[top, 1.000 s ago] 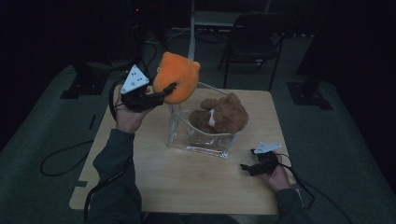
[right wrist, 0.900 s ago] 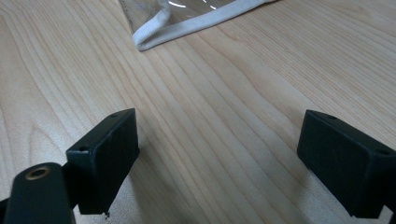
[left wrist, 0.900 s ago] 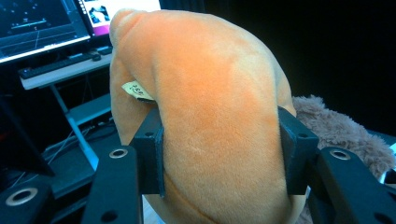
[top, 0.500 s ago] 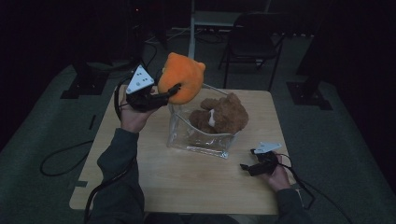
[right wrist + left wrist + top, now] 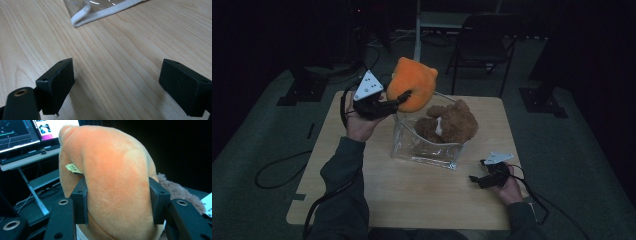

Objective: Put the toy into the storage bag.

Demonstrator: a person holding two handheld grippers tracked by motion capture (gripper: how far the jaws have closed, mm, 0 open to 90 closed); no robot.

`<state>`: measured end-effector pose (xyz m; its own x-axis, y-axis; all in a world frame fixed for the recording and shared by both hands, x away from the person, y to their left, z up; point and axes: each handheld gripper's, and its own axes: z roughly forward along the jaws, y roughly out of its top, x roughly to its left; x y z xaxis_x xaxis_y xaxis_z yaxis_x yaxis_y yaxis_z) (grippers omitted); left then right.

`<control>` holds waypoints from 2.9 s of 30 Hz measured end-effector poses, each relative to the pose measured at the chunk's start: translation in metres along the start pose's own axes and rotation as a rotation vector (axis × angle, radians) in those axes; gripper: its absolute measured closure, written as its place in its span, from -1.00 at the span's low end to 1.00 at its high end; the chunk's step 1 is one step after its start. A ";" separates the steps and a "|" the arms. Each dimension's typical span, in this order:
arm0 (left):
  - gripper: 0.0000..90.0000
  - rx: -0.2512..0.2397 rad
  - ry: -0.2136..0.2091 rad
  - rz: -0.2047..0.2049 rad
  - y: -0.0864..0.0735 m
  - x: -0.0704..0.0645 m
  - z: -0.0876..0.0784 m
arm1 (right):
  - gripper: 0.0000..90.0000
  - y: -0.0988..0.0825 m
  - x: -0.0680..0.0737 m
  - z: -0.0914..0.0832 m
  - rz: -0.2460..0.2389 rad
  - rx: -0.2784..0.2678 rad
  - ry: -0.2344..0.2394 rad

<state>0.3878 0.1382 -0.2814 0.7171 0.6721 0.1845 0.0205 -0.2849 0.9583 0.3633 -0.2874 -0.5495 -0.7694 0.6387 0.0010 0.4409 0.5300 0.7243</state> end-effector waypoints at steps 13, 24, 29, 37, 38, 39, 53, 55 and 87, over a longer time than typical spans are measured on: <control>0.05 0.006 -0.023 -0.009 -0.003 -0.005 0.010 | -0.73 0.000 0.000 0.000 0.002 0.000 -0.002; 0.05 0.012 -0.037 -0.020 -0.008 -0.009 0.018 | -0.73 0.000 0.000 0.000 0.002 0.000 -0.002; 0.05 0.015 -0.044 -0.022 -0.010 -0.011 0.020 | -0.73 0.000 0.000 0.000 0.002 0.000 -0.002; 0.04 0.021 -0.047 -0.024 -0.012 -0.012 0.023 | -0.73 0.000 0.000 0.000 0.003 0.000 -0.002; 0.04 0.023 -0.048 -0.024 -0.013 -0.012 0.023 | -0.73 0.000 0.000 0.000 0.003 0.000 -0.003; 0.04 0.024 -0.049 -0.023 -0.013 -0.012 0.023 | -0.73 0.000 0.000 0.000 0.003 0.000 -0.003; 0.04 0.040 -0.056 -0.033 -0.021 -0.015 0.029 | -0.73 0.000 0.000 0.000 0.003 0.000 -0.003; 0.04 0.043 -0.053 -0.033 -0.022 -0.015 0.029 | -0.73 0.000 0.000 0.000 0.003 0.000 -0.003; 0.04 0.088 -0.067 -0.063 -0.042 -0.017 0.042 | -0.73 0.000 0.000 0.000 0.003 0.000 -0.003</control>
<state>0.4038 0.1101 -0.3338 0.7576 0.6438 0.1070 0.1258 -0.3049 0.9440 0.3634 -0.2875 -0.5495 -0.7668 0.6418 0.0014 0.4432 0.5280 0.7244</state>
